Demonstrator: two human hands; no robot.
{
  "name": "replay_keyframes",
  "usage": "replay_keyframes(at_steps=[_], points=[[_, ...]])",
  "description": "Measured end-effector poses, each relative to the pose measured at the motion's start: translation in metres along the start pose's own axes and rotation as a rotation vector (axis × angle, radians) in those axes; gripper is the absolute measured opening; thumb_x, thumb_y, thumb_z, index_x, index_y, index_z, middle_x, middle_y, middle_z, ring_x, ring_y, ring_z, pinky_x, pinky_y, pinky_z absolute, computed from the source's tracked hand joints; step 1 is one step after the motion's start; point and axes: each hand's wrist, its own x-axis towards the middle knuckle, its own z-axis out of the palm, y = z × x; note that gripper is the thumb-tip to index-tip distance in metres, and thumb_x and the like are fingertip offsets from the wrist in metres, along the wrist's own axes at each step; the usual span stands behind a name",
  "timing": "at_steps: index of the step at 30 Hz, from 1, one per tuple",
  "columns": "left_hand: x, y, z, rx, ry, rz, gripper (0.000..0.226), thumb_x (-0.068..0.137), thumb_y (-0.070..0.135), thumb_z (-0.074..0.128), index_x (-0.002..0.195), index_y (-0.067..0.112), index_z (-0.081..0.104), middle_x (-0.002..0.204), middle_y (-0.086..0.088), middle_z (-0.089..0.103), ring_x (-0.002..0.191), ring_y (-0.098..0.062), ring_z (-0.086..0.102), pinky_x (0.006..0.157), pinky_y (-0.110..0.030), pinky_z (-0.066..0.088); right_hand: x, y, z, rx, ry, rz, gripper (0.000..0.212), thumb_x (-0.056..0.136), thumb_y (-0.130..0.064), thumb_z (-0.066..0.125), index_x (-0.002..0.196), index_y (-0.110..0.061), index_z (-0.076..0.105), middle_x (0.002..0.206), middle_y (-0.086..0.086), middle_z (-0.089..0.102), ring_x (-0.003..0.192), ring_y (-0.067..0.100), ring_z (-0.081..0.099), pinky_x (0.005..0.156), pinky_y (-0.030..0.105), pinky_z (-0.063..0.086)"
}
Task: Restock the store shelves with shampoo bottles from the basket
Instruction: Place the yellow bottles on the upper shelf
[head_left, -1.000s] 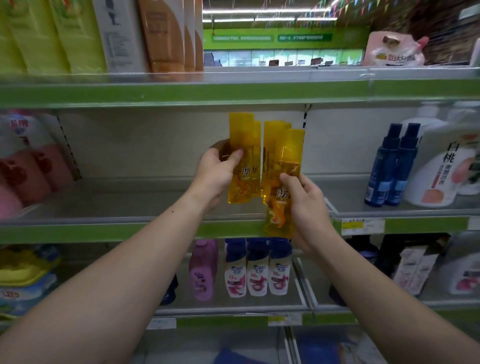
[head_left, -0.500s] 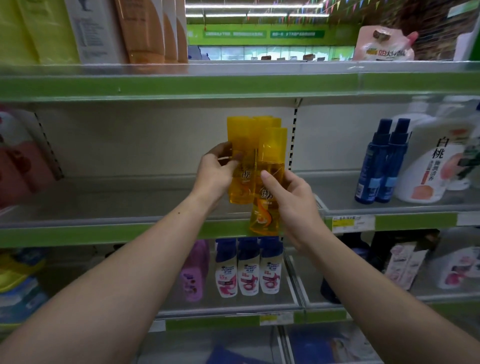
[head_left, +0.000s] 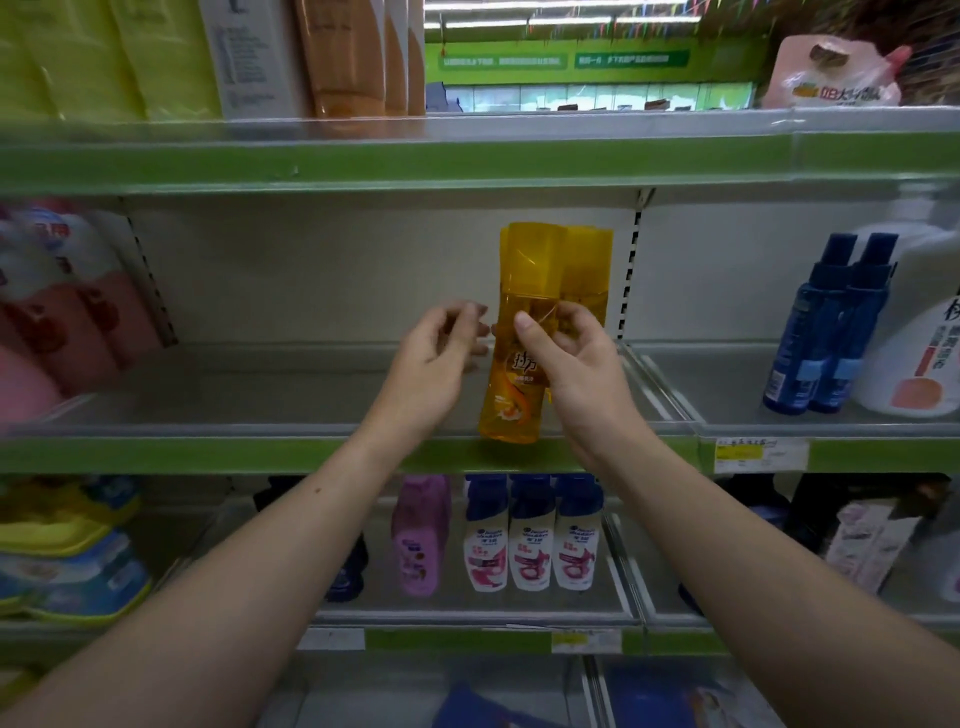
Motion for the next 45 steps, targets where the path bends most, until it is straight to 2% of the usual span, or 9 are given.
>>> replay_keyframes(at_steps=[5, 9, 18, 22, 27, 29, 34, 38, 45], points=[[-0.019, -0.011, -0.032, -0.037, -0.216, -0.062, 0.045, 0.086, 0.028, 0.067, 0.129, 0.024, 0.054, 0.116, 0.002, 0.069, 0.11, -0.011, 0.067, 0.089, -0.026, 0.056, 0.011, 0.003, 0.032, -0.102, -0.032, -0.089, 0.045, 0.095, -0.032, 0.065, 0.135, -0.015, 0.053, 0.12, -0.001, 0.068, 0.112, 0.011, 0.065, 0.098, 0.036, 0.055], [-0.008, -0.017, -0.047, 0.067, -0.174, -0.037, 0.041, 0.088, 0.014, 0.072, 0.125, 0.025, 0.058, 0.112, 0.004, 0.072, 0.106, -0.007, 0.069, 0.092, -0.025, 0.055, 0.016, 0.004, 0.047, -0.265, -0.042, -0.204, 0.05, 0.096, -0.031, 0.065, 0.14, -0.014, 0.051, 0.116, -0.006, 0.064, 0.102, -0.005, 0.061, 0.088, 0.02, 0.054], [0.037, -0.024, -0.03, 0.223, -0.078, -0.138, 0.042, 0.088, 0.023, 0.074, 0.126, 0.02, 0.057, 0.109, 0.008, 0.069, 0.1, -0.008, 0.065, 0.09, -0.024, 0.05, 0.023, 0.013, 0.002, -0.54, 0.263, -0.46, 0.021, 0.096, -0.032, 0.061, 0.113, -0.025, 0.053, 0.105, -0.003, 0.056, 0.097, 0.016, 0.055, 0.088, 0.041, 0.052], [0.049, -0.03, -0.013, 0.279, -0.079, -0.164, 0.037, 0.089, 0.016, 0.073, 0.122, 0.017, 0.057, 0.106, 0.006, 0.066, 0.096, -0.011, 0.063, 0.069, -0.013, 0.045, 0.027, 0.016, -0.025, -0.652, 0.355, -0.355, 0.052, 0.091, -0.04, 0.068, 0.13, -0.019, 0.042, 0.124, -0.004, 0.042, 0.121, 0.018, 0.043, 0.106, 0.047, 0.041], [0.058, -0.042, -0.008, 0.356, -0.089, -0.2, 0.034, 0.089, 0.018, 0.073, 0.12, 0.021, 0.059, 0.116, 0.001, 0.065, 0.105, -0.018, 0.062, 0.081, -0.031, 0.046, 0.03, 0.02, -0.042, -0.755, 0.285, -0.077, 0.103, 0.08, -0.054, 0.074, 0.153, -0.015, 0.014, 0.16, 0.009, 0.017, 0.15, 0.024, 0.012, 0.122, 0.039, 0.006], [0.062, -0.045, -0.009, 0.367, -0.086, -0.201, 0.033, 0.088, 0.021, 0.074, 0.118, 0.023, 0.059, 0.116, 0.002, 0.065, 0.105, -0.019, 0.062, 0.082, -0.033, 0.047, 0.031, 0.023, -0.045, -0.693, 0.214, -0.012, 0.107, 0.077, -0.053, 0.077, 0.154, -0.019, 0.011, 0.16, 0.008, 0.025, 0.148, 0.026, 0.023, 0.119, 0.042, 0.021], [0.063, -0.054, -0.012, 0.363, -0.1, -0.223, 0.043, 0.088, 0.014, 0.073, 0.127, 0.02, 0.057, 0.121, -0.001, 0.066, 0.112, -0.022, 0.064, 0.097, -0.041, 0.054, 0.032, 0.024, -0.042, -0.641, 0.178, 0.019, 0.096, 0.078, -0.046, 0.079, 0.149, -0.02, 0.02, 0.141, 0.004, 0.05, 0.125, 0.018, 0.05, 0.097, 0.033, 0.041], [0.049, -0.039, -0.012, 0.308, 0.062, -0.189, 0.059, 0.09, 0.011, 0.07, 0.143, 0.018, 0.044, 0.137, -0.001, 0.054, 0.129, -0.017, 0.051, 0.096, -0.025, 0.043, 0.028, 0.027, -0.044, -0.655, 0.264, -0.011, 0.093, 0.08, -0.053, 0.075, 0.149, -0.02, 0.023, 0.15, 0.006, 0.04, 0.139, 0.025, 0.039, 0.111, 0.047, 0.037], [-0.045, -0.01, 0.029, -0.01, 0.115, 0.079, 0.02, 0.102, 0.03, 0.052, 0.092, 0.017, 0.064, 0.08, 0.0, 0.064, 0.073, -0.008, 0.061, 0.067, -0.021, 0.051, -0.021, 0.03, -0.056, -0.51, 0.336, -0.246, 0.023, 0.098, -0.036, 0.059, 0.111, -0.016, 0.055, 0.102, -0.002, 0.057, 0.088, 0.006, 0.056, 0.076, 0.024, 0.048]])
